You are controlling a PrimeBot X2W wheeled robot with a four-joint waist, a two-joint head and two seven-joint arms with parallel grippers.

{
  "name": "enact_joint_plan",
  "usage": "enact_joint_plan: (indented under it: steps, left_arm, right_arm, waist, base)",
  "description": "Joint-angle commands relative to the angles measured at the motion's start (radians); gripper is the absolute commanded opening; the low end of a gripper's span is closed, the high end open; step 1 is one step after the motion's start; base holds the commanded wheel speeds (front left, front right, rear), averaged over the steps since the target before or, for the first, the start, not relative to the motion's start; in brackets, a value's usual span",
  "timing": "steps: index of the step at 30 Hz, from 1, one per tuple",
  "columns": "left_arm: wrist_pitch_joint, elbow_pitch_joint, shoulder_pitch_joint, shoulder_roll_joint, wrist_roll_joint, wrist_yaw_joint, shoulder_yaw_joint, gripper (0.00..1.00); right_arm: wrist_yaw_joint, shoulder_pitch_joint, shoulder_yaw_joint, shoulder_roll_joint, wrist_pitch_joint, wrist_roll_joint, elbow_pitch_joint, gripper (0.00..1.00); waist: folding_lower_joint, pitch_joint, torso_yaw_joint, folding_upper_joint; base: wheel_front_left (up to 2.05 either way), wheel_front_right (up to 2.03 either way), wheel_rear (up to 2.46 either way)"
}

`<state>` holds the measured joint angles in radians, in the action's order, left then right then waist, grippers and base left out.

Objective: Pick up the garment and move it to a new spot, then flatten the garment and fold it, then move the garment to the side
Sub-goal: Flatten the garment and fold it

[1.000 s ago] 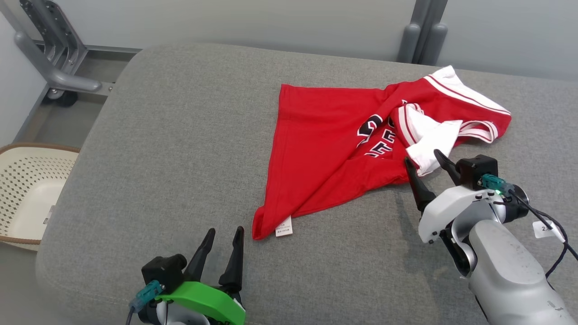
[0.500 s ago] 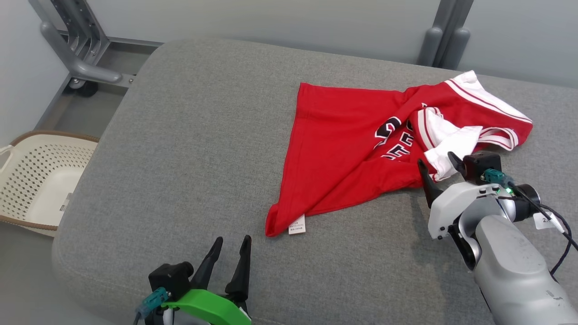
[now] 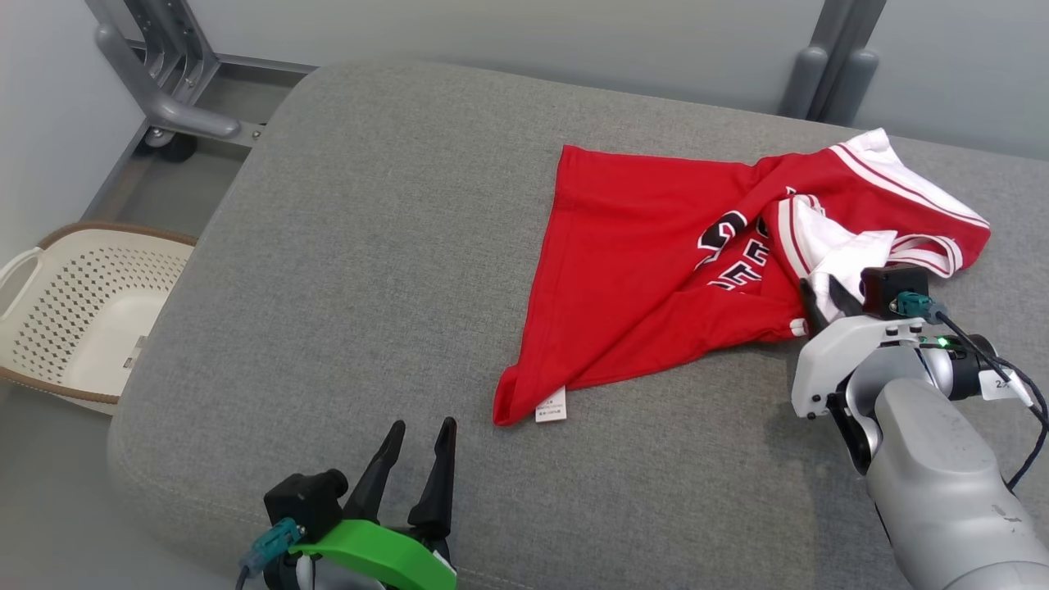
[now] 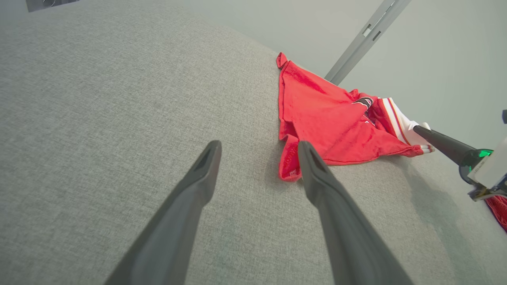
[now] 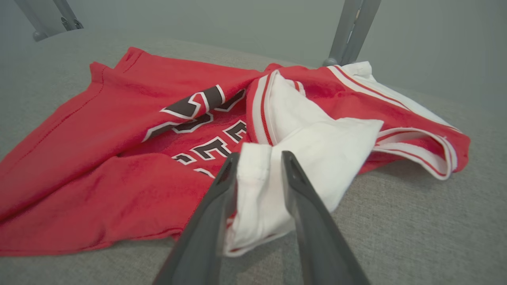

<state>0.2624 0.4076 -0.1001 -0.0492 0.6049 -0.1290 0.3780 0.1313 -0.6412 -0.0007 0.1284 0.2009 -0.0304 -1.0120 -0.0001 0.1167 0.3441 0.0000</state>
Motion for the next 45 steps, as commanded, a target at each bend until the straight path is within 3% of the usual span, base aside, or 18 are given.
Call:
enact_joint_plan:
  steps: [1,11,21,22,23,24,25,29,38,45]
  left_arm:
    - [0.003,-0.009,0.013,-0.003,-0.001,-0.003,-0.006,1.0]
    - [0.003,-0.017,0.03,-0.003,-0.023,-0.003,-0.002,1.0]
    - [0.003,-0.004,0.041,-0.009,-0.043,-0.003,-0.002,1.0]
    - [0.003,-0.003,0.037,-0.011,-0.042,-0.003,0.0,1.0]
    - [0.003,-0.001,0.034,-0.015,-0.044,-0.003,0.002,1.0]
    - [0.003,0.0,0.032,-0.016,-0.043,-0.003,0.002,1.0]
    - [0.002,0.0,0.031,-0.016,-0.042,-0.003,0.003,1.0]
    - [0.003,0.004,0.035,-0.021,-0.041,-0.003,0.003,1.0]
    - [0.003,0.008,0.044,-0.013,-0.04,-0.003,0.009,1.0]
    - [0.003,0.01,0.028,-0.01,-0.036,-0.003,0.027,1.0]
  right_arm:
    - [-0.001,-0.004,-0.013,-0.003,0.011,0.01,-0.008,0.0]
    - [-0.001,0.062,-0.14,-0.023,0.062,-0.011,0.03,0.0]
    - [-0.001,0.355,-0.275,-0.075,0.064,-0.172,0.409,0.0]
    - [-0.001,0.383,-0.27,-0.076,0.064,-0.206,0.426,0.04]
    - [-0.001,0.41,-0.265,-0.076,0.065,-0.226,0.441,0.3]
    - [-0.001,0.436,-0.251,-0.077,0.064,-0.246,0.44,0.48]
    - [-0.001,0.455,-0.233,-0.077,0.064,-0.277,0.435,1.0]
    - [-0.001,0.502,-0.205,-0.074,0.064,-0.301,0.462,1.0]
    - [-0.001,0.572,-0.278,-0.076,0.064,-0.282,0.566,1.0]
    - [-0.001,0.505,-0.233,-0.075,0.064,-0.24,0.557,1.0]
  waist:
    - [0.0001,-0.001,-0.004,0.0]
    - [0.0001,-0.03,-0.078,0.0]
    - [0.0001,-0.072,-0.207,0.0]
    - [0.0001,-0.075,-0.215,0.0]
    - [0.0001,-0.078,-0.223,0.0]
    - [0.0001,-0.081,-0.23,0.0]
    - [0.0001,-0.082,-0.238,0.0]
    - [0.0001,-0.092,-0.265,0.0]
    - [0.0001,-0.1,-0.286,0.0]
    - [0.0001,-0.079,-0.277,0.0]
  base:
    - [0.0,0.0,0.0]
    - [0.0,0.0,0.0]
    - [0.0,0.0,0.0]
    - [0.0,0.0,0.0]
    - [0.0,0.0,0.0]
    - [0.0,0.0,0.0]
    - [0.0,0.0,0.0]
    - [0.0,0.0,0.0]
    - [0.0,0.0,0.0]
    - [0.0,0.0,0.0]
